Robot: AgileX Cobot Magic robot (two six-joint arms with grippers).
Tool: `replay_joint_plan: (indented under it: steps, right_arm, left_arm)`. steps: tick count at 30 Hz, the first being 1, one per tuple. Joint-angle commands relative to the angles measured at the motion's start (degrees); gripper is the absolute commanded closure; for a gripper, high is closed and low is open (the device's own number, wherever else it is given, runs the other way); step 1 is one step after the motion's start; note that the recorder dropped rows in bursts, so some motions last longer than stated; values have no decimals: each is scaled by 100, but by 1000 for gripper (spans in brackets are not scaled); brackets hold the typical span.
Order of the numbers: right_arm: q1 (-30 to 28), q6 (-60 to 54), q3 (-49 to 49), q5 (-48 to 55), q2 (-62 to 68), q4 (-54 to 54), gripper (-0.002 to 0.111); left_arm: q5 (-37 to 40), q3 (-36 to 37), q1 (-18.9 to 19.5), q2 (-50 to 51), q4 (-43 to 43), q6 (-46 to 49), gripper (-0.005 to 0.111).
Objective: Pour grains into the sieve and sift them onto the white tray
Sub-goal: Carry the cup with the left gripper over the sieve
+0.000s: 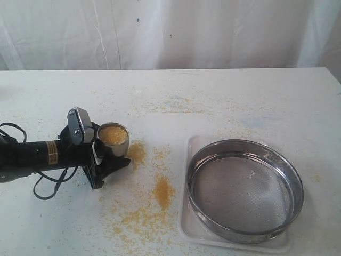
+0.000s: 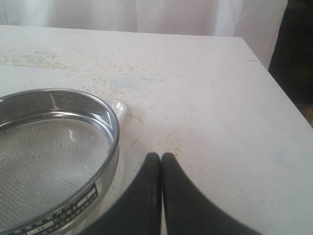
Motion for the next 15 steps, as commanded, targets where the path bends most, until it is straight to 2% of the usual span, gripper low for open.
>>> replay_joint_plan:
  steps: [1,8,15]
  right_arm:
    - [7,-52,5,-36,-16,-32,108]
    - [7,-52,5,-36,-16,-32,108]
    - [7,-52,5,-36,-16,-32,108]
  left_arm:
    - [-88,12,-13,-382,-95,-164,107]
    - [-88,12,-188,-452,-95,-358,107]
    - [-88,-150,-1040,-654,-193,-476,107]
